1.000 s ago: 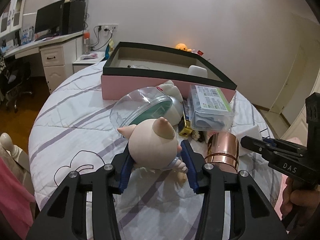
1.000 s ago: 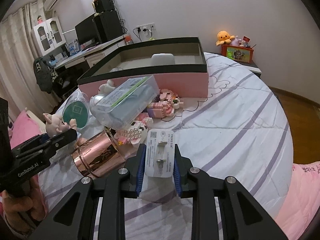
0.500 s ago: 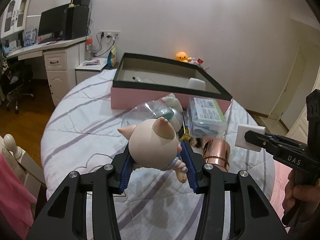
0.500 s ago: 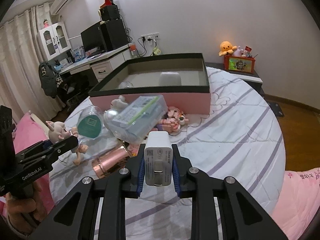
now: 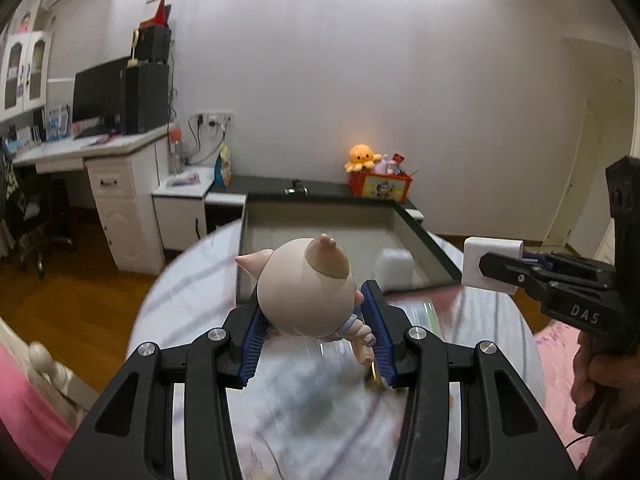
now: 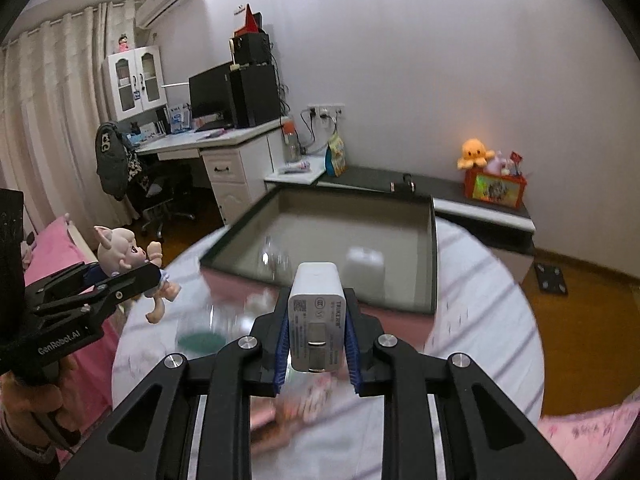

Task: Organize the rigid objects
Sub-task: 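Lift the pig doll and white charger into the pink box and release both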

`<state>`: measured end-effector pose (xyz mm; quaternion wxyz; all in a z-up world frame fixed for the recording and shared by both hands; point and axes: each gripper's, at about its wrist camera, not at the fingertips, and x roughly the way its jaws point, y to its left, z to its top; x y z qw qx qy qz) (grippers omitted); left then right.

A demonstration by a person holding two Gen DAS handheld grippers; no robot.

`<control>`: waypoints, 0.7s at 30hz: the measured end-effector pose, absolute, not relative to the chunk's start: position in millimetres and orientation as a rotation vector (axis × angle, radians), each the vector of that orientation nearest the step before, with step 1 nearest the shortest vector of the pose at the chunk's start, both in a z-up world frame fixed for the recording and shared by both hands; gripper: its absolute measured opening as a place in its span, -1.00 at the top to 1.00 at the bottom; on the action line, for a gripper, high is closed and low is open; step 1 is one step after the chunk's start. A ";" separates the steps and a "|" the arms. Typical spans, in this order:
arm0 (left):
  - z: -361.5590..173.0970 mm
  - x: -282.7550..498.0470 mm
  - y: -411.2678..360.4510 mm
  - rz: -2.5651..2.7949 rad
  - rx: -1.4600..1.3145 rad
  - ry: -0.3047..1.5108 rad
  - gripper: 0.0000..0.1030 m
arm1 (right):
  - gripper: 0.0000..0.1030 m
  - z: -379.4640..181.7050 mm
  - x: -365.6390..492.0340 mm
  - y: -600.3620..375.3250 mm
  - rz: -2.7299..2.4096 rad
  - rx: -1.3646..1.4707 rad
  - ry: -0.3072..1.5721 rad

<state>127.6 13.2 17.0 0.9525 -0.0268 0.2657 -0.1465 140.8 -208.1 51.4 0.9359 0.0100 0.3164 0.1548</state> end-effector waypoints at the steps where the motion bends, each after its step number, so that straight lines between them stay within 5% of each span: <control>1: 20.9 138.4 11.8 -0.297 -0.051 0.542 0.09 | 0.55 55.5 152.0 -208.2 0.317 0.022 0.645; 8: 31.5 228.5 -12.2 -0.281 -0.009 0.580 0.09 | 0.55 47.1 249.1 -214.9 0.286 0.058 0.733; 18: -23.6 319.4 -44.1 -0.272 0.004 0.788 0.10 | 0.50 -15.3 313.6 -235.3 0.209 0.136 0.892; 19: -27.2 320.8 -46.6 -0.258 0.014 0.793 0.08 | 0.30 -15.7 313.2 -236.2 0.206 0.138 0.889; 20: -28.3 321.0 -47.9 -0.255 0.016 0.796 -0.02 | -0.18 -14.6 310.6 -237.9 0.198 0.142 0.880; 21: -28.4 320.8 -48.8 -0.251 0.015 0.800 -0.15 | -0.44 -12.9 309.6 -238.2 0.194 0.145 0.872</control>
